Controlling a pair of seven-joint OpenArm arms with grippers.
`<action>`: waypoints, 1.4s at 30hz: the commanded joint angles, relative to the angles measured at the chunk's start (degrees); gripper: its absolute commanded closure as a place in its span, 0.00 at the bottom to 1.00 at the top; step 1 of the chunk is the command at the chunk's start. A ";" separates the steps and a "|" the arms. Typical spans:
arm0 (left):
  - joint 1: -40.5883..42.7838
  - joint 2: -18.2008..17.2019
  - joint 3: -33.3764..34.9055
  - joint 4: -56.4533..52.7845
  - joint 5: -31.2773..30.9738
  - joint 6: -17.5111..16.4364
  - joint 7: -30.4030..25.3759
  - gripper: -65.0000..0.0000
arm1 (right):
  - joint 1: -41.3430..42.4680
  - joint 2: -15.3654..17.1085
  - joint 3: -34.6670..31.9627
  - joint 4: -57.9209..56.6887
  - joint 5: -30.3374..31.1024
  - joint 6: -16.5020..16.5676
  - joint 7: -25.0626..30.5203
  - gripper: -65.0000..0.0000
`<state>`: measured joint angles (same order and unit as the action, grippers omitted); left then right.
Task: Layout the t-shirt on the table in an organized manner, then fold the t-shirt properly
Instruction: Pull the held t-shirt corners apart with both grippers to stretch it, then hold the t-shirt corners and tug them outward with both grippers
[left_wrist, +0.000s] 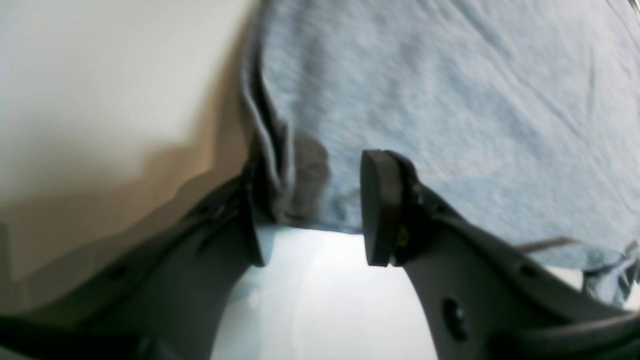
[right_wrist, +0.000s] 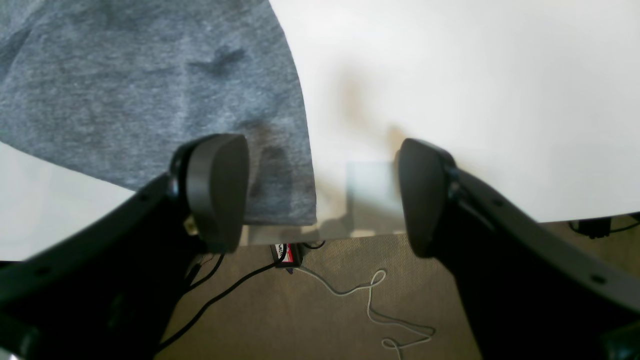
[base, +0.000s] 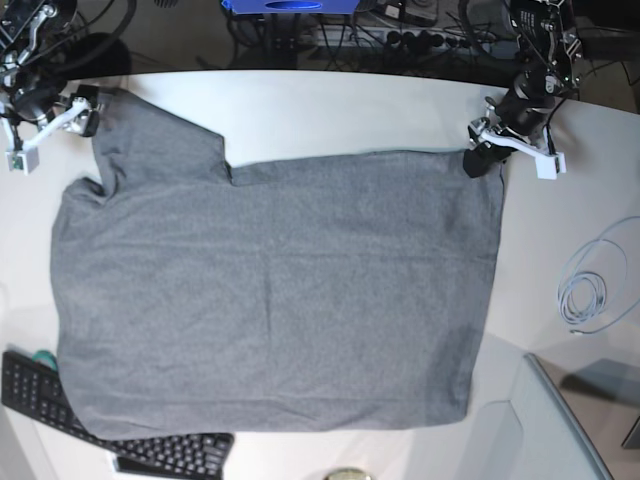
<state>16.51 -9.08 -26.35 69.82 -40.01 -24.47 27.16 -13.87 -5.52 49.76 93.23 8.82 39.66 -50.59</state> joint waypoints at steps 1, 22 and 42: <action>0.32 -0.63 0.19 0.11 0.40 0.25 0.84 0.69 | 0.37 0.46 -0.04 0.62 0.72 0.34 0.79 0.32; 0.59 -0.81 -0.33 0.20 0.40 0.16 1.11 1.00 | 3.01 1.52 -0.04 -11.78 2.92 0.34 -1.15 0.33; 0.76 -0.81 -0.33 0.64 0.40 0.16 1.11 1.00 | 1.08 1.52 -8.13 -10.02 3.00 0.34 -3.17 0.99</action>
<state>17.04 -9.23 -26.44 69.65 -39.48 -24.43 28.08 -12.36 -4.32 41.47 82.46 13.13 39.75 -52.77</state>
